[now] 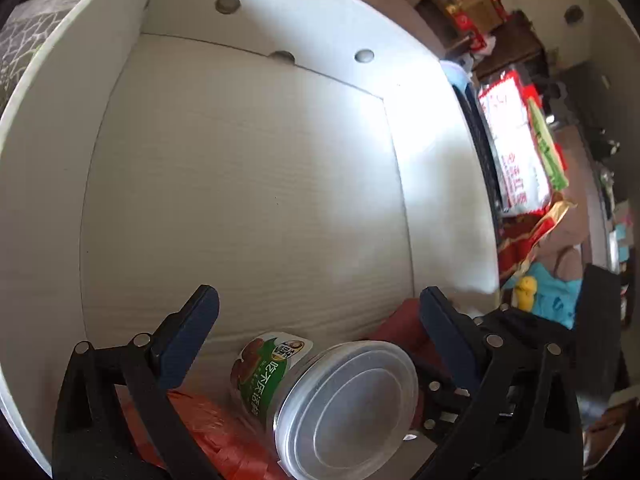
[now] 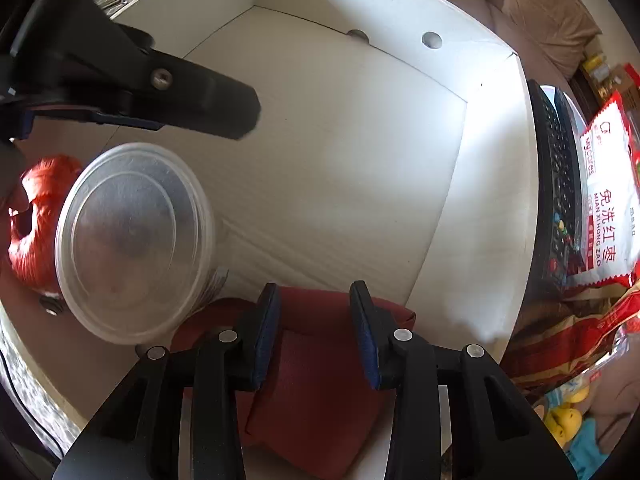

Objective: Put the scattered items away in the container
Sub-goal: 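Grasp the red handbag with the right tool and shift it in the tray while the left tool withdraws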

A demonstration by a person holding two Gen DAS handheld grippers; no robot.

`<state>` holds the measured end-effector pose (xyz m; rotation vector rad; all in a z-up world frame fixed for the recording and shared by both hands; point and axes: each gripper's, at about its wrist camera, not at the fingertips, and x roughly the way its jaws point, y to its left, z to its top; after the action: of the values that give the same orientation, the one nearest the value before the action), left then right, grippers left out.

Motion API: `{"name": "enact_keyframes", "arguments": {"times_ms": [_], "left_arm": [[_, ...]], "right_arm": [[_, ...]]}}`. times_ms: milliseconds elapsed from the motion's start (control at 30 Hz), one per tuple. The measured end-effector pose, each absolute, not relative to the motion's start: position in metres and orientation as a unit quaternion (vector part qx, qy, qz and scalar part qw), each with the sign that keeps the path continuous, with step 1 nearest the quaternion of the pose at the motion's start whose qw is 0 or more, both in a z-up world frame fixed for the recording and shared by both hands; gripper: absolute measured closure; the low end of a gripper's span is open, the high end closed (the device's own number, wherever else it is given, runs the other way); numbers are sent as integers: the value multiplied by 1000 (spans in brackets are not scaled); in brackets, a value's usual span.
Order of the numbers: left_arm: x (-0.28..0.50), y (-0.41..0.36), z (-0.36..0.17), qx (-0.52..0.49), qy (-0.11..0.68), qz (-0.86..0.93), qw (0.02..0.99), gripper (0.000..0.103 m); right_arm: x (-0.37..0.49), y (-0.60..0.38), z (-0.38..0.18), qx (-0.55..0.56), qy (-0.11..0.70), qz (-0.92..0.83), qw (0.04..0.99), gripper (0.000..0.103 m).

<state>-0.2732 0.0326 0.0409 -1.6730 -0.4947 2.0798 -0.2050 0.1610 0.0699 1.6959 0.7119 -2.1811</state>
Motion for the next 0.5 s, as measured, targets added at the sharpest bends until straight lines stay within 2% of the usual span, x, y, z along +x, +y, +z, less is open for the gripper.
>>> {"name": "enact_keyframes", "arguments": {"times_ms": [167, 267, 367, 500], "left_arm": [[-259, 64, 36, -638, -94, 725, 240, 2], [-251, 73, 37, -658, -80, 707, 247, 8], [-246, 77, 39, -668, -66, 697, 251, 8], [-245, 76, 40, -671, -75, 688, 265, 8]], "right_arm": [[-199, 180, 75, 576, 254, -764, 144, 67], [-199, 185, 73, 570, 249, -769, 144, 67], [-199, 187, 72, 566, 255, -772, 140, 68], [-197, 207, 91, 550, 194, -799, 146, 67]]}}
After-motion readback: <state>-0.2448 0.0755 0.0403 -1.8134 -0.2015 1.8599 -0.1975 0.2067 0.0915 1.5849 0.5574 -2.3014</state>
